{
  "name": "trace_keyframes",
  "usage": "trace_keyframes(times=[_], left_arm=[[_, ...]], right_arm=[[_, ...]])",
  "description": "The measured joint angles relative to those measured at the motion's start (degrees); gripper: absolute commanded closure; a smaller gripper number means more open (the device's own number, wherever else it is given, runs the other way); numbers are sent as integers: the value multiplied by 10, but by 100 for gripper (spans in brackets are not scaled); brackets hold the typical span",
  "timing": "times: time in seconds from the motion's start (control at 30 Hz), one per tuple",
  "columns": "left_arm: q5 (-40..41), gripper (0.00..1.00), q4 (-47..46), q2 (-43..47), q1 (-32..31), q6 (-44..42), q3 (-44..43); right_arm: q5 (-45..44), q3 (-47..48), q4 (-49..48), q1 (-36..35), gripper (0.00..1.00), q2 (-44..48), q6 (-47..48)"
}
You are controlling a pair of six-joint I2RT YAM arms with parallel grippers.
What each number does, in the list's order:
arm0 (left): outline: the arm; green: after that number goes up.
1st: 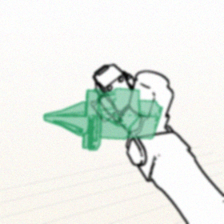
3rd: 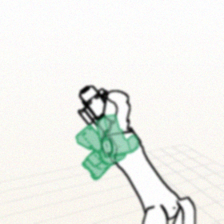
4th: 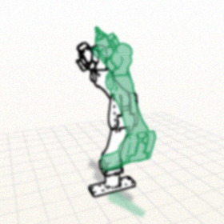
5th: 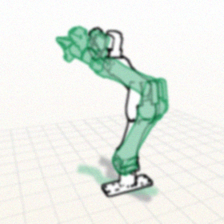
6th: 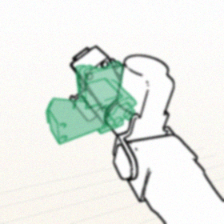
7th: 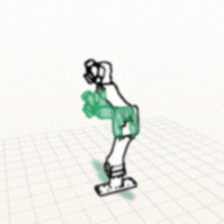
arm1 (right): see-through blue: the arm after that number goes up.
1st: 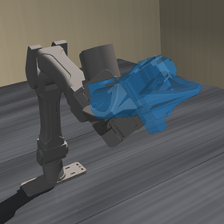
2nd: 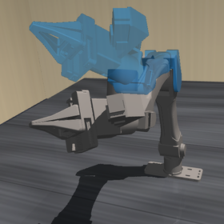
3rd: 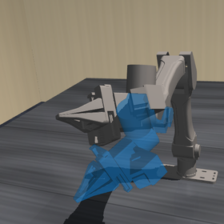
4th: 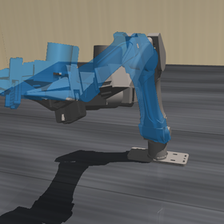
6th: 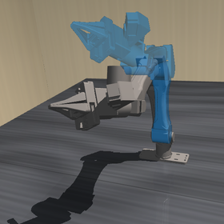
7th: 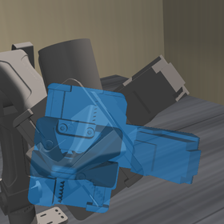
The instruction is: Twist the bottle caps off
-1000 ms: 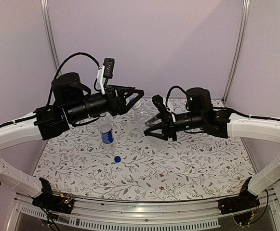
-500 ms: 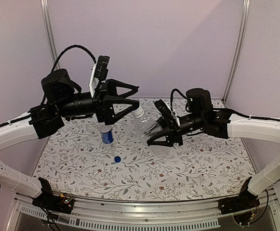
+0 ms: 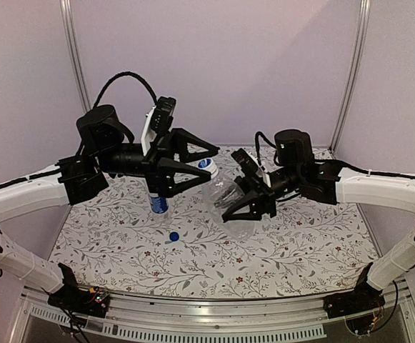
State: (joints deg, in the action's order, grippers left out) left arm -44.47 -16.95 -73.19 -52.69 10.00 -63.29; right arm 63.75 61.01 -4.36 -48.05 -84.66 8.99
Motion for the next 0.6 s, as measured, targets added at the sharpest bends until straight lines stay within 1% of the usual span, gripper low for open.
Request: trace_keyframes(times=[0.1, 0.3, 0.6], left_arm=[[-9, 35, -2, -6, 0, -3, 0], [-17, 48, -7, -9, 1, -4, 0], [-16, 57, -12, -10, 2, -5, 0]], right_arm=[[7, 2, 0, 0, 75, -1, 0], [14, 2, -1, 0, 75, -2, 0], [14, 2, -2, 0, 75, -3, -2]])
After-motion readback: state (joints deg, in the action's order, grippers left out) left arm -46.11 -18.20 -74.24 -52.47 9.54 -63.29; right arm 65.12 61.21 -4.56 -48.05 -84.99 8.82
